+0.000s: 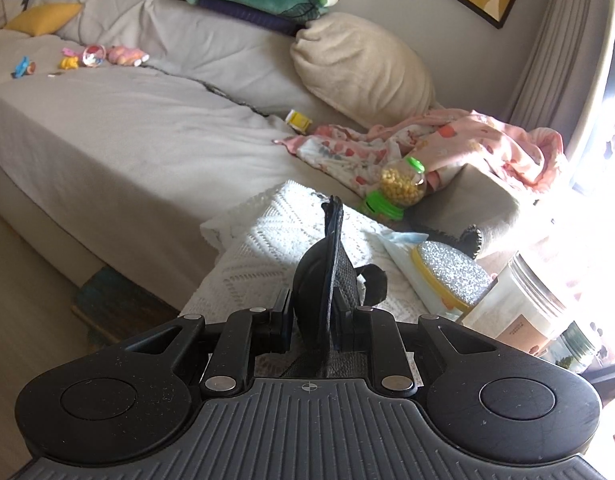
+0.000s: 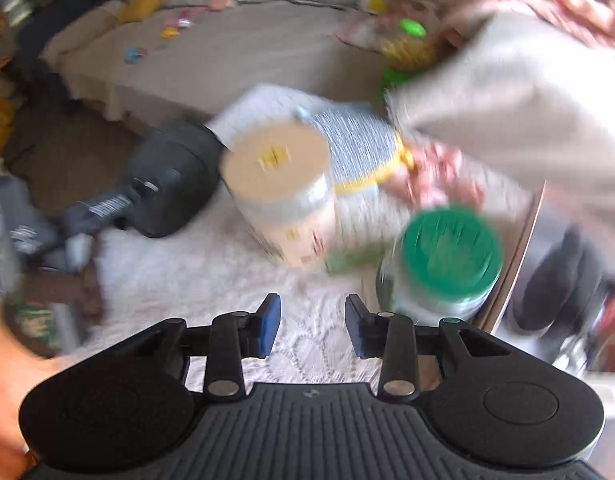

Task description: Organize soft objects

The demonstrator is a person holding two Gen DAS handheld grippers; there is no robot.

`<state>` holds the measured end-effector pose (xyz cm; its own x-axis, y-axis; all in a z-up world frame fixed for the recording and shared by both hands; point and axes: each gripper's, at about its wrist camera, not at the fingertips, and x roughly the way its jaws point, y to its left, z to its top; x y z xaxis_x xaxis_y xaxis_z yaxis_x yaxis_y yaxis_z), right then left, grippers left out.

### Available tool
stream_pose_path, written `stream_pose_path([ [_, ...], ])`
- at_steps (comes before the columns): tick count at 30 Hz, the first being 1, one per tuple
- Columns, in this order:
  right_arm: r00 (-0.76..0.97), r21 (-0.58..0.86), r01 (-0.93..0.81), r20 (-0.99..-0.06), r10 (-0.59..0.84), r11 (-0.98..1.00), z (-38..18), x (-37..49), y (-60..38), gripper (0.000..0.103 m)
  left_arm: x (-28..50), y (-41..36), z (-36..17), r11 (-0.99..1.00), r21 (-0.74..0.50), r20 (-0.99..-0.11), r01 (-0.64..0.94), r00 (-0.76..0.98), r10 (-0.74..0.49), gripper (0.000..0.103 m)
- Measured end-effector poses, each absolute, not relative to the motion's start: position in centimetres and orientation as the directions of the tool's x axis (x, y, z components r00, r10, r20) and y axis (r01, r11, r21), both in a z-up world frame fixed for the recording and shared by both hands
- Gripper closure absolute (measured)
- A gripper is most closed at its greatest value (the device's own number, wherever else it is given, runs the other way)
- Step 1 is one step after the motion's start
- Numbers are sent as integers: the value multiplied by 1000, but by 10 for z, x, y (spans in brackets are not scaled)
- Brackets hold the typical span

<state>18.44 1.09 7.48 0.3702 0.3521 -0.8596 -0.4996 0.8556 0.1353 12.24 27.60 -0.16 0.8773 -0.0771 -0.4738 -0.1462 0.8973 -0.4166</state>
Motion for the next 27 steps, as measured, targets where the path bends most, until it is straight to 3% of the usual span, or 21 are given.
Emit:
stream_pose_path([
  [6,500,199,-205,-821,277,958,27,182,19,66,122,275,-1,900,-409,-471,-149,879,-69,81],
  [10,523,197,-170,-812,258,966,32,188,27,57,120,271,1,909,-389,-468,-151,882,-54,82],
  [12,534,134,-171,-820,206,976,29,186,37,57,119,271,2,911,-383,-467,-152,883,-49,82],
  [17,568,32,-272,-801,188,962,22,166,45,80,118,270,3,914,-378,-465,-150,884,-47,82],
  [22,603,63,-342,-751,270,938,55,145,25,91,118,271,7,906,-400,-458,-138,887,-67,83],
  [27,685,67,-399,-641,346,914,120,143,10,94,125,268,41,907,-411,-417,-92,904,-97,83],
])
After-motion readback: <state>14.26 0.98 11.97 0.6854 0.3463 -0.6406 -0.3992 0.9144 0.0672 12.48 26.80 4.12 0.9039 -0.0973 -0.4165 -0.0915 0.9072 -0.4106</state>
